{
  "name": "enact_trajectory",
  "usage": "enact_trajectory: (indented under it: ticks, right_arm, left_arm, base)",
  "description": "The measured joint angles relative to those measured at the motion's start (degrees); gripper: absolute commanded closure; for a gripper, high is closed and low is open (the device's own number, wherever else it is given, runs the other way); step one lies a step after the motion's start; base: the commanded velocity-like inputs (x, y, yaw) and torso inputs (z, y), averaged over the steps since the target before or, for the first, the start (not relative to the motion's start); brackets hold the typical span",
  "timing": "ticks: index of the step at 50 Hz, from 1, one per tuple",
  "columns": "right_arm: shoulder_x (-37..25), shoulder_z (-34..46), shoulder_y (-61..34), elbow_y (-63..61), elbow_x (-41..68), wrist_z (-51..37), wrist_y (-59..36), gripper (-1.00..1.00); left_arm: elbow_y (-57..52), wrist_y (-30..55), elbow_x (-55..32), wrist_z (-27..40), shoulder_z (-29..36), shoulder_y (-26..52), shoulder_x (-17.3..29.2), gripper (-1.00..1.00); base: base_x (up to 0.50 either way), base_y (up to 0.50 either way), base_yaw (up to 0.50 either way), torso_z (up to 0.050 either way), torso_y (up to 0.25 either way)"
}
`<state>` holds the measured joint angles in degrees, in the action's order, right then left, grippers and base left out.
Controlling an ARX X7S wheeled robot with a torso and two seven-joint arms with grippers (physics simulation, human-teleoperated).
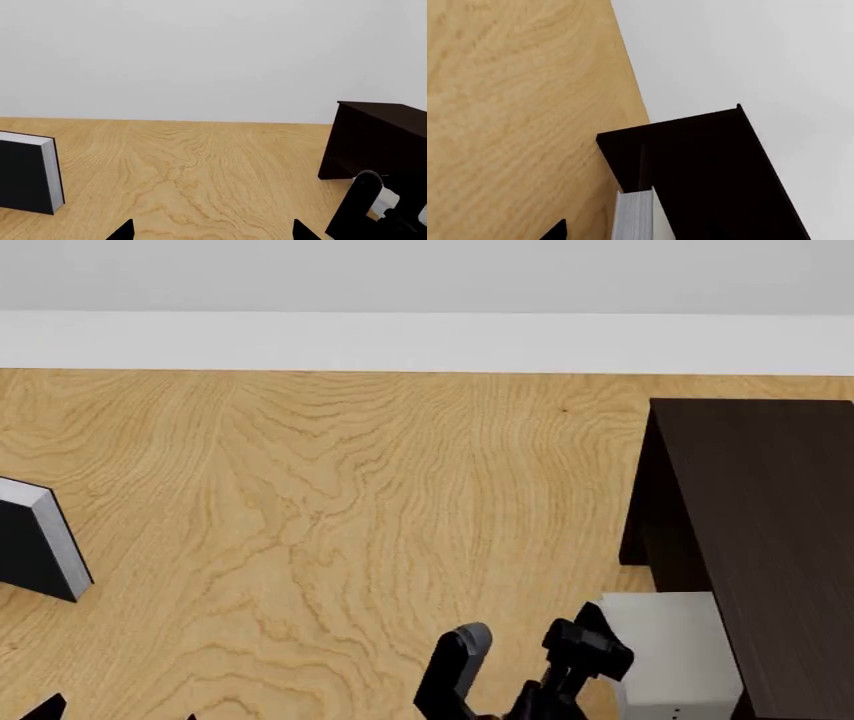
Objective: Pick up the book on the right and place it on the cabinet shelf.
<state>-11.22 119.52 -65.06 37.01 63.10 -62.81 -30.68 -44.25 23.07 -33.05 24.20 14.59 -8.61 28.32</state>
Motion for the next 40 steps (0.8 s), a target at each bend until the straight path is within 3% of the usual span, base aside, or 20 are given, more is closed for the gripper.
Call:
enact_trajectory:
  ticks: [40]
  right_arm:
    - [-3.5, -8.2, 1.9, -3.1, 2.7, 11.5, 13.7, -1.00]
  left_arm:
    - [0.3, -0.5, -0.2, 0.3, 0.8, 0.3, 0.3, -1.00]
  base:
    - [0.00, 0.00, 0.00, 0.000, 0.000]
